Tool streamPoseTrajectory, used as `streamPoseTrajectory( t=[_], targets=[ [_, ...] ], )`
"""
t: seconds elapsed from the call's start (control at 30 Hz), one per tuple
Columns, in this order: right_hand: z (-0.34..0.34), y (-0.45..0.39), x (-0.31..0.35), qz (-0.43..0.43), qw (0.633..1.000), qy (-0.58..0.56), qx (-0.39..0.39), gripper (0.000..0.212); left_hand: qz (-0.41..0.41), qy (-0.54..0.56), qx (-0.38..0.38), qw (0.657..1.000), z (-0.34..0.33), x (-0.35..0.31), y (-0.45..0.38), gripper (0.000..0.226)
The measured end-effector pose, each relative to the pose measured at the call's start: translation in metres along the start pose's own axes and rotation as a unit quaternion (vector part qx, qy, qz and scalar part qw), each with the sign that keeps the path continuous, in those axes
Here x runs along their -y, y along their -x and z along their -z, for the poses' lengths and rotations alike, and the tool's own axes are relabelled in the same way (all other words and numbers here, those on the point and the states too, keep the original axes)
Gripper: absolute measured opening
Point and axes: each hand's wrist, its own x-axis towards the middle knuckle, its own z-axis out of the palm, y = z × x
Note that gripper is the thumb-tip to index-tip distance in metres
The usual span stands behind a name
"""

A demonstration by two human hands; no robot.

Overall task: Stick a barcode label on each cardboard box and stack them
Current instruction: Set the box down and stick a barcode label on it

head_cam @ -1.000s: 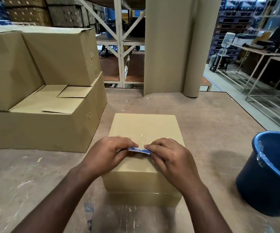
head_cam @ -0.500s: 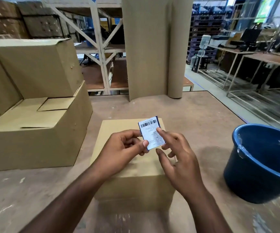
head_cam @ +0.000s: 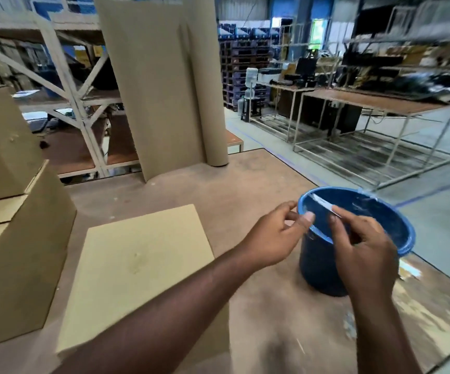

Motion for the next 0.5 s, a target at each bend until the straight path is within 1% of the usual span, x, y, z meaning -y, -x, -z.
streamPoseTrajectory(
  t=[0.07, 0.13, 0.2, 0.23, 0.27, 0.33, 0.4, 0.43, 0.5],
  targets=[
    [0.003, -0.017, -0.024, -0.07, 0.99, 0.12, 0.014, 0.027, -0.01, -0.049, 0.025, 0.998, -0.016, 0.007, -0.011, 0.052],
    [0.004, -0.027, -0.045, -0.106, 0.971, 0.204, 0.059, 0.037, -0.024, -0.108, 0.036, 0.993, -0.028, 0.011, -0.017, 0.051],
    [0.004, -0.03, -0.053, -0.115, 0.957, 0.242, 0.113, 0.042, -0.036, -0.133, 0.044, 0.989, -0.034, 0.012, -0.017, 0.05],
    [0.003, -0.028, -0.052, -0.109, 0.954, 0.249, 0.13, 0.039, -0.04, -0.136, 0.047, 0.989, -0.034, 0.011, -0.015, 0.049],
    [0.003, -0.025, -0.05, -0.098, 0.955, 0.247, 0.133, 0.035, -0.042, -0.139, 0.05, 0.988, -0.033, 0.011, -0.013, 0.048],
    [0.002, -0.016, -0.041, -0.067, 0.969, 0.215, 0.1, 0.028, -0.049, -0.152, 0.049, 0.986, -0.026, 0.011, -0.007, 0.045],
    [-0.002, -0.002, -0.029, -0.023, 0.989, 0.133, 0.052, 0.022, -0.058, -0.164, 0.041, 0.984, -0.014, 0.011, 0.004, 0.04],
    [-0.006, 0.006, -0.022, 0.006, 0.995, 0.083, 0.05, 0.021, -0.065, -0.17, 0.035, 0.983, -0.006, 0.013, 0.01, 0.039],
    [-0.02, 0.025, -0.006, 0.061, 0.993, -0.026, 0.093, 0.022, -0.08, -0.181, 0.017, 0.98, 0.015, 0.013, 0.025, 0.036]
  ],
)
